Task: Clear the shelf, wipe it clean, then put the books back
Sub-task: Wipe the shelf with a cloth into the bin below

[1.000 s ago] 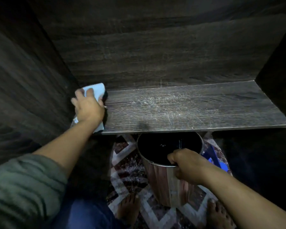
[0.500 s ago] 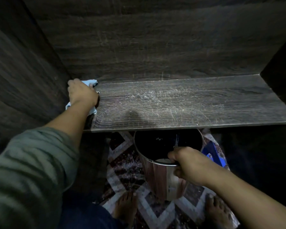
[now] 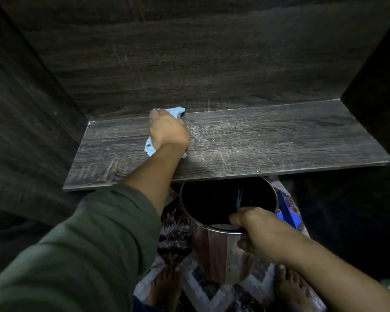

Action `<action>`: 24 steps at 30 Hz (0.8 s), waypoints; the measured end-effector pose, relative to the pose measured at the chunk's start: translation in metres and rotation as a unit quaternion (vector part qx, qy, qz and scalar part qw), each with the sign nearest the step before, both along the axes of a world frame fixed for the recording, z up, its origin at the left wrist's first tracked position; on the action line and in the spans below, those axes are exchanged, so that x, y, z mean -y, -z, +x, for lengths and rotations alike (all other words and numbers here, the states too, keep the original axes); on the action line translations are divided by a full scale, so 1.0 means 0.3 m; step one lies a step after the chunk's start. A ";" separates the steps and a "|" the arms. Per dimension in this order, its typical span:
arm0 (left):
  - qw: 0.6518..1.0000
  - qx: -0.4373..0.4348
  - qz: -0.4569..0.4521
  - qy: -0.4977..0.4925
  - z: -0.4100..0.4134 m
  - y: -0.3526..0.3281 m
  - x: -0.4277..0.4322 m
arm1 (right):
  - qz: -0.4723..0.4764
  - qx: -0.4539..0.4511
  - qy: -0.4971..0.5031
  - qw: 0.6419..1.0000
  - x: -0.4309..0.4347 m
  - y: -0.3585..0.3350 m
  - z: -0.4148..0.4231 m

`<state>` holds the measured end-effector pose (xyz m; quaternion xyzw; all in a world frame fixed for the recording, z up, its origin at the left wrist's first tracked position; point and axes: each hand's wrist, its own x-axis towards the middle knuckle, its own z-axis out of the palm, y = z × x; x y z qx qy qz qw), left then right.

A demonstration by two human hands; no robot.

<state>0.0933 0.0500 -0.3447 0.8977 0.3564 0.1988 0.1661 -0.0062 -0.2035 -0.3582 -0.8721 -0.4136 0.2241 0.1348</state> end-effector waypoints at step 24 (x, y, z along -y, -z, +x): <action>0.903 0.078 0.204 0.369 0.115 -0.102 0.036 | -0.004 -0.017 0.084 0.996 0.252 0.006 0.030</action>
